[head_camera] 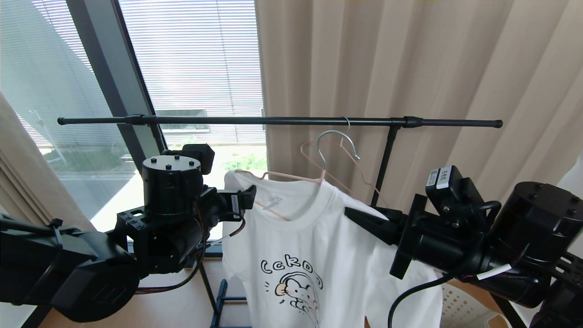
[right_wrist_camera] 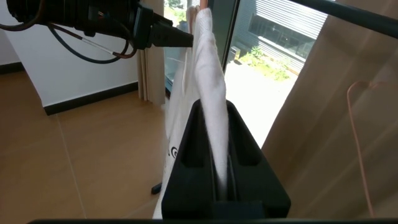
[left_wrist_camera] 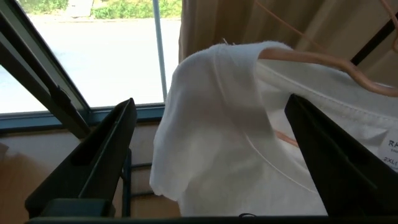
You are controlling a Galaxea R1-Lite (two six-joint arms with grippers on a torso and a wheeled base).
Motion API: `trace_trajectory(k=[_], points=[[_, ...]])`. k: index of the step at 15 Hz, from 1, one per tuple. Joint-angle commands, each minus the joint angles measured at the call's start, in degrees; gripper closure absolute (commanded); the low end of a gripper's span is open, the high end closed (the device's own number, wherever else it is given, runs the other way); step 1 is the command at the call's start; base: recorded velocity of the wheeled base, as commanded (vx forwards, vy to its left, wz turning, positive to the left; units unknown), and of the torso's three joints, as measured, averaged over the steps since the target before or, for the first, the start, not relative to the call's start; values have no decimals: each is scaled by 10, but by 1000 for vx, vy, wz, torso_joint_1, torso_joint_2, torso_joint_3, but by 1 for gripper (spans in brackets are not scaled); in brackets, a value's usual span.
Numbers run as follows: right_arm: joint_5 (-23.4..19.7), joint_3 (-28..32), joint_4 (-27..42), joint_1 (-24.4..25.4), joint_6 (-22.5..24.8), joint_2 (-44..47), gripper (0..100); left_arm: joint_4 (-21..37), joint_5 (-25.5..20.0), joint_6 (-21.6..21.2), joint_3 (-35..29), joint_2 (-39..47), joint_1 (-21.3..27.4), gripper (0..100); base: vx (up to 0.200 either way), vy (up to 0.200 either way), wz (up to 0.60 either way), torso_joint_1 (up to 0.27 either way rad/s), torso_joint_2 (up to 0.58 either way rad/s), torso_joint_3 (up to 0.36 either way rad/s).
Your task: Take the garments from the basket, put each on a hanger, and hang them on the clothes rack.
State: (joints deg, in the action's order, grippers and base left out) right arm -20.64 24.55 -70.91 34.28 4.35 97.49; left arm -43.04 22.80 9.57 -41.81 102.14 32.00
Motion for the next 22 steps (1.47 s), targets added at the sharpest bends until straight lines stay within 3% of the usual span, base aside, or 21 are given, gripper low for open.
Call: trace_trajectory(k=[1,7,8,17,22], points=[[0,0,0,0,0,0,100,0,1,0,-1,6,-1,0,0,0,0,0,0,0],[0,-1,0,0,0,1,100,0,1,1,-8,17,-12,0,0,0,0,0,0,0],[0,-1,0,0,0,1,100,0,1,1,-8,17,-12,100,0,0,0,0,0,0],[0,1,1,0,0,2,100,1,6,-2,-2,-9,-5,100,0,0,0,0,0,0],[0,2,0,0,0,15,100,2,7,-17,1,-38,35,100,0,0,0,0,0,0]])
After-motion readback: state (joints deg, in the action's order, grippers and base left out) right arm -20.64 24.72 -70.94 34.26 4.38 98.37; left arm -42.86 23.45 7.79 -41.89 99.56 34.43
